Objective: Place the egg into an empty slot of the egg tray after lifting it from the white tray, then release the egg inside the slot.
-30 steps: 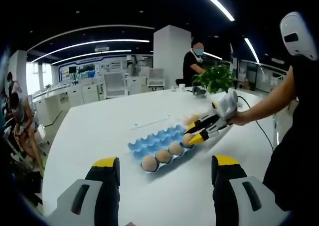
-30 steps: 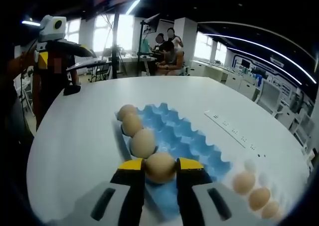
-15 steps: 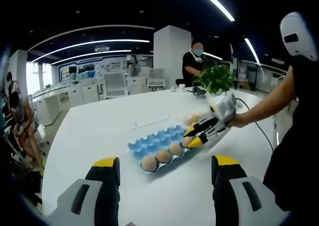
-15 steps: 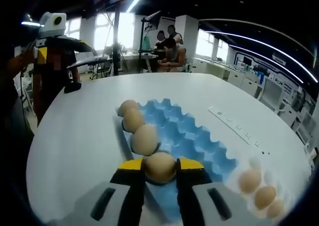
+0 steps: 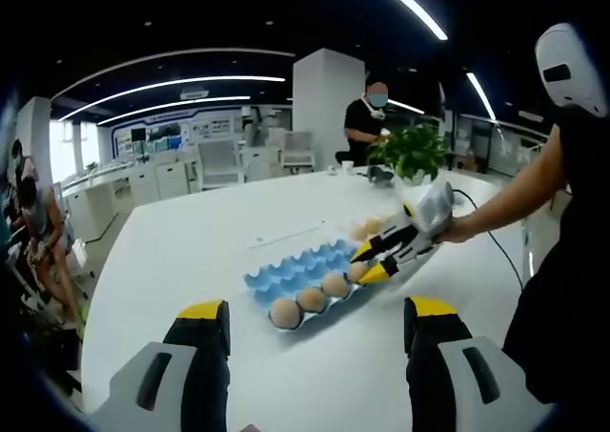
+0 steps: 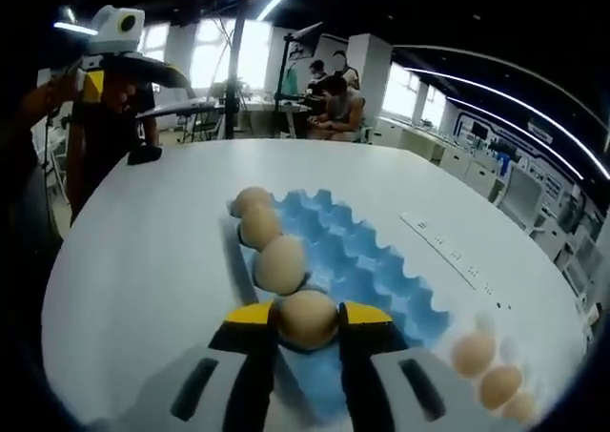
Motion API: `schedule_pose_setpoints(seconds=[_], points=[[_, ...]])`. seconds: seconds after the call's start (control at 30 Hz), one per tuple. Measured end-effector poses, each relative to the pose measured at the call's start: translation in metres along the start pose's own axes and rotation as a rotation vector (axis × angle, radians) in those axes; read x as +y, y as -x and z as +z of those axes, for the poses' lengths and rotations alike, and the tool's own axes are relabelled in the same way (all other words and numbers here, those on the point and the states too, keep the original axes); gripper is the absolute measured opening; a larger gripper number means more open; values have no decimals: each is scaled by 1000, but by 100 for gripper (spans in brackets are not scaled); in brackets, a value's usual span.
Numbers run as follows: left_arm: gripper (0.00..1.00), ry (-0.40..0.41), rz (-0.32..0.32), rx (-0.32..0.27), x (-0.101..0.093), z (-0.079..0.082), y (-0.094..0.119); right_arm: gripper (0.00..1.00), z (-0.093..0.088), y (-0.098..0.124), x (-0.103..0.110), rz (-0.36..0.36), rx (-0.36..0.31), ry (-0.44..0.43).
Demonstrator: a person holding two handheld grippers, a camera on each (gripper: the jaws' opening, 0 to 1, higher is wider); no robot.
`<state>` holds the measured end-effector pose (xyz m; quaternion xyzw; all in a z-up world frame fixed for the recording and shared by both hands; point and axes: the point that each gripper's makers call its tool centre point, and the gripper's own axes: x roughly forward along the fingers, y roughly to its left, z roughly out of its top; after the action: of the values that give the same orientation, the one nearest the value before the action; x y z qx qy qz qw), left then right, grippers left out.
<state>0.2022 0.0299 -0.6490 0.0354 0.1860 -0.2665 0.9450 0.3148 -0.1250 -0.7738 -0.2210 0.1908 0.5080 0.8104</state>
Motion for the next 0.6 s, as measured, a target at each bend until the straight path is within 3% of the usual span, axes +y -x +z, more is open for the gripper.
schedule_pose_setpoints(seconds=[0.17,0.27,0.6], points=[[74,-1,1,1,0,0,-1,44,7,2,0,5,-49,-33],[74,10,3,-15,1,3,-1,37,9,4,0,5,-51,-17],[75,-6,-5,-10,-2,3,-5,38,9,15,-2,-7,-55,-6]])
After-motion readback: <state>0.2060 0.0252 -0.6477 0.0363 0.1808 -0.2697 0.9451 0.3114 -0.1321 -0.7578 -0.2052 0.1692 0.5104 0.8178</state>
